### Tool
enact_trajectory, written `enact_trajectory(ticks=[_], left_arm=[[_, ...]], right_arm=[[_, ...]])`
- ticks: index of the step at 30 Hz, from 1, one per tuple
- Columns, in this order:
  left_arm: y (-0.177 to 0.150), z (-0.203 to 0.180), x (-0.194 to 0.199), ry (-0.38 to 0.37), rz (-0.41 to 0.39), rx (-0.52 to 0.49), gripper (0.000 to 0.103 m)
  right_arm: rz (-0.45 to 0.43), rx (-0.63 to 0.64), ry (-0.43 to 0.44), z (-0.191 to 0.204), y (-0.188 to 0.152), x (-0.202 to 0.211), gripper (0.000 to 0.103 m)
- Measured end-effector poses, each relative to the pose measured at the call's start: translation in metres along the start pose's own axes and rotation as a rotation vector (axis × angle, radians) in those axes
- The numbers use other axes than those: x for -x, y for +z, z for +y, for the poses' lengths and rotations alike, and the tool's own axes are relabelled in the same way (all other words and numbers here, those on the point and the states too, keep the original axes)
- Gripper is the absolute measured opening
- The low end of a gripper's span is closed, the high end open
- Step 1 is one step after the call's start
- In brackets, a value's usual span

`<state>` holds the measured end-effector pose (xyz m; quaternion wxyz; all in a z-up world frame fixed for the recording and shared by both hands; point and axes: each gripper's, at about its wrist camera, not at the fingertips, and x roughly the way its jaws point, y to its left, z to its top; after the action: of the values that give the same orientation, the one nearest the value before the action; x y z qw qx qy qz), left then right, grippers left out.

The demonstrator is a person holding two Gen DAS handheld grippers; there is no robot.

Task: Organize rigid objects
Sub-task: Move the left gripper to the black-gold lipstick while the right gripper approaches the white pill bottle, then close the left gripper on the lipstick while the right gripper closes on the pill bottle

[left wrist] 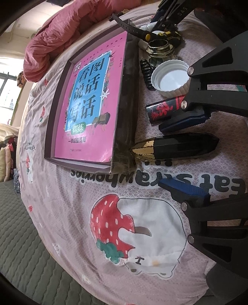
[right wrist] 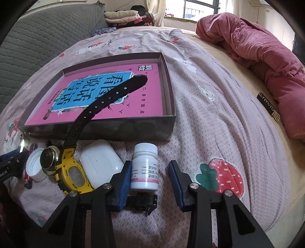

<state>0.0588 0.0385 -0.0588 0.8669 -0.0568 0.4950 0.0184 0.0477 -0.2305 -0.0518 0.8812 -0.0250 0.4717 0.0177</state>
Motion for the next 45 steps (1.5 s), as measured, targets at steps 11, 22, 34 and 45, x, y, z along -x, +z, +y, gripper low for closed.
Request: enact_trajectory(ticks=[11, 22, 34, 45], left_arm=[[-0.002, -0.007, -0.004, 0.027, -0.032, -0.032, 0.05], [-0.002, -0.004, 0.003, -0.026, -0.048, -0.022, 0.027], [0.001, 0.001, 0.014, -0.053, -0.07, 0.007, 0.025], [-0.003, 0.001, 0.028, -0.051, -0.099, -0.006, 0.023]], right_arm=[[-0.028, 0.003, 0.02, -0.004, -0.002, -0.002, 0.027], [-0.087, -0.05, 0.059, -0.018, -0.001, 0.012, 0.027], [-0.136, -0.009, 0.05, -0.013, -0.001, 0.026, 0.027], [-0.169, -0.012, 0.047, -0.015, -0.004, 0.041, 0.027]])
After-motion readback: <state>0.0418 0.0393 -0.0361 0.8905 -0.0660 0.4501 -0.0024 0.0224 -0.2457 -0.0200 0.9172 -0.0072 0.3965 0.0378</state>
